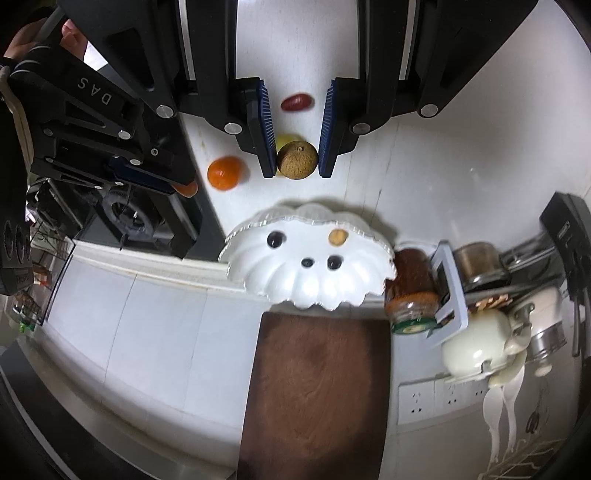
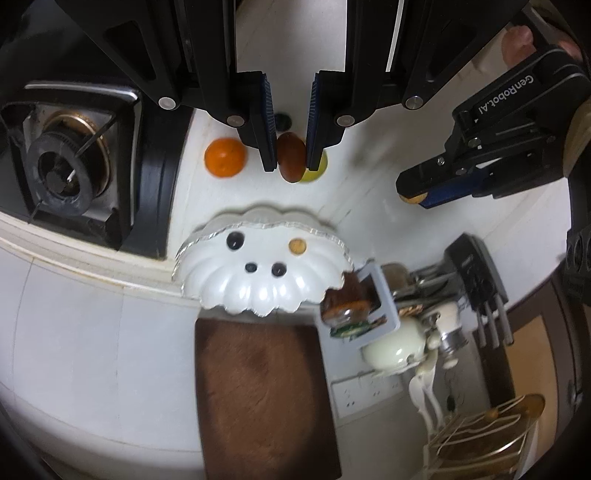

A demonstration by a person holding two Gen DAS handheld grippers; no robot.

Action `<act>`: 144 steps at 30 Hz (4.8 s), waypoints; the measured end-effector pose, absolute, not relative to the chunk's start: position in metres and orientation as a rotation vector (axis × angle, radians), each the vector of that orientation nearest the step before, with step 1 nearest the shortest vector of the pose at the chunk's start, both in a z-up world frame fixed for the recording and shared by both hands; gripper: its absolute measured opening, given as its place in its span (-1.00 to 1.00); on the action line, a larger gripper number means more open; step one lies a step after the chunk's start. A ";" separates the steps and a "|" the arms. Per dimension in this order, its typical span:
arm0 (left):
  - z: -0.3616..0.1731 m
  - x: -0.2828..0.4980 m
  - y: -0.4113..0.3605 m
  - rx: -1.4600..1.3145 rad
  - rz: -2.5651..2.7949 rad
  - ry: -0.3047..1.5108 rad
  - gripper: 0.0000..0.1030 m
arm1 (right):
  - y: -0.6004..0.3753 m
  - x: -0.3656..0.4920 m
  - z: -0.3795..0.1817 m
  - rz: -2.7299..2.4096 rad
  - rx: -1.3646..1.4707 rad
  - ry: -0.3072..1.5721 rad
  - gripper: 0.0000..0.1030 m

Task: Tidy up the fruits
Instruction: 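Lift both held fruits and carry them over the white bowl, then open both tools to drop the date and tan fruit into the bowl, then withdraw both open tools from the bowl back toward the remaining fruits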

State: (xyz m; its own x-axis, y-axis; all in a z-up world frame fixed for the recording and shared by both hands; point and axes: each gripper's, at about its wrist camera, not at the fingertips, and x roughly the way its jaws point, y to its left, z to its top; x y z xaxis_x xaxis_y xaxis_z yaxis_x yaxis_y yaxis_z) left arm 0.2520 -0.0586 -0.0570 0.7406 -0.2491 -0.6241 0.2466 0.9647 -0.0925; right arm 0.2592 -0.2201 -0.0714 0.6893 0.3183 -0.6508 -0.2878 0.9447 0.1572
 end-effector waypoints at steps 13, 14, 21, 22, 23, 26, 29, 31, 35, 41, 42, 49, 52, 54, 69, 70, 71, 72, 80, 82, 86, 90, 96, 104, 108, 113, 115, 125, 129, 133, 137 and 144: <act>-0.027 0.289 -0.056 -0.006 -0.258 0.635 -0.54 | -0.221 0.291 -0.042 0.287 0.101 0.656 -0.66; -0.026 0.292 -0.055 -0.010 -0.260 0.636 -0.54 | -0.221 0.294 -0.040 0.286 0.107 0.653 -0.66; -0.014 0.317 -0.051 -0.009 -0.243 0.620 -0.54 | -0.220 0.314 -0.029 0.252 0.108 0.629 -0.66; -0.012 0.321 -0.051 -0.005 -0.241 0.617 -0.54 | -0.220 0.318 -0.028 0.247 0.106 0.629 -0.66; -0.010 0.323 -0.051 0.002 -0.247 0.620 -0.54 | -0.219 0.321 -0.026 0.244 0.105 0.627 -0.66; -0.005 0.333 -0.051 0.016 -0.244 0.611 -0.53 | -0.219 0.332 -0.022 0.232 0.099 0.623 -0.66; 0.000 0.344 -0.053 0.025 -0.245 0.611 -0.54 | -0.218 0.344 -0.018 0.225 0.101 0.629 -0.66; 0.002 0.353 -0.054 0.029 -0.244 0.615 -0.54 | -0.217 0.351 -0.017 0.224 0.103 0.635 -0.66; 0.005 0.370 -0.055 0.022 -0.246 0.634 -0.54 | -0.215 0.367 -0.013 0.214 0.101 0.642 -0.66; 0.006 0.397 -0.057 0.039 -0.239 0.655 -0.54 | -0.214 0.392 -0.009 0.194 0.093 0.656 -0.66; 0.006 0.400 -0.058 0.044 -0.237 0.659 -0.54 | -0.213 0.397 -0.009 0.193 0.089 0.662 -0.66; -0.003 0.429 -0.056 0.040 -0.238 0.721 -0.54 | -0.209 0.427 -0.013 0.177 0.044 0.703 -0.66; -0.008 0.439 -0.056 0.044 -0.230 0.738 -0.54 | -0.207 0.438 -0.019 0.171 0.029 0.726 -0.66; -0.013 0.446 -0.056 0.050 -0.229 0.755 -0.54 | -0.207 0.446 -0.025 0.170 0.030 0.749 -0.66; -0.056 0.507 -0.068 0.059 -0.240 0.928 -0.54 | -0.210 0.497 -0.069 0.165 0.029 0.898 -0.66; -0.059 0.508 -0.069 0.062 -0.240 0.934 -0.54 | -0.210 0.500 -0.073 0.166 0.031 0.907 -0.66; -0.061 0.510 -0.070 0.063 -0.242 0.940 -0.54 | -0.211 0.502 -0.076 0.168 0.034 0.918 -0.66; -0.065 0.513 -0.072 0.062 -0.243 0.952 -0.54 | -0.212 0.504 -0.079 0.169 0.035 0.926 -0.66; -0.089 0.523 -0.080 0.098 -0.241 1.005 -0.53 | -0.215 0.514 -0.094 0.167 0.031 0.971 -0.66; -0.093 0.526 -0.081 0.107 -0.238 1.014 -0.53 | -0.216 0.516 -0.097 0.167 0.033 0.983 -0.66; -0.103 0.531 -0.084 0.116 -0.242 1.045 -0.53 | -0.216 0.521 -0.104 0.170 0.036 1.004 -0.66; -0.105 0.532 -0.087 0.136 -0.239 1.050 -0.38 | -0.219 0.523 -0.108 0.168 0.049 1.011 -0.65; -0.098 0.527 -0.084 0.136 -0.230 1.028 -0.07 | -0.225 0.522 -0.106 0.136 0.052 0.999 -0.35; -0.074 0.503 -0.080 0.182 -0.206 0.942 0.06 | -0.233 0.497 -0.084 0.091 0.027 0.903 -0.35; -0.056 0.480 -0.077 0.199 -0.207 0.885 0.07 | -0.237 0.477 -0.069 0.084 0.038 0.842 -0.35; -0.035 0.452 -0.075 0.211 -0.220 0.810 0.11 | -0.239 0.454 -0.050 0.093 0.050 0.781 -0.35; -0.025 0.440 -0.073 0.216 -0.227 0.777 0.11 | -0.239 0.442 -0.042 0.102 0.056 0.754 -0.35; 0.009 0.382 -0.063 0.201 -0.244 0.669 0.18 | -0.234 0.388 -0.016 0.139 0.064 0.661 -0.35; 0.016 0.363 -0.063 0.197 -0.256 0.643 0.18 | -0.234 0.369 -0.010 0.153 0.063 0.638 -0.35; 0.021 0.345 -0.061 0.187 -0.250 0.618 0.18 | -0.232 0.351 -0.008 0.168 0.052 0.619 -0.35; 0.024 0.326 -0.060 0.197 -0.227 0.583 0.18 | -0.231 0.335 -0.007 0.178 0.045 0.608 -0.35; 0.023 0.301 -0.054 0.189 -0.218 0.569 0.18 | -0.230 0.310 -0.006 0.200 0.037 0.587 -0.35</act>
State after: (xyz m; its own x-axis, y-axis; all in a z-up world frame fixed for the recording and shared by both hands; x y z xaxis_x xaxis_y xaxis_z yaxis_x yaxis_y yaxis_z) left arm 0.3007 -0.0545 0.0229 0.8206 -0.1513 -0.5512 0.2551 0.9599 0.1162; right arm 0.3104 -0.2299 -0.0062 0.8136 0.1977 -0.5467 -0.1766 0.9800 0.0916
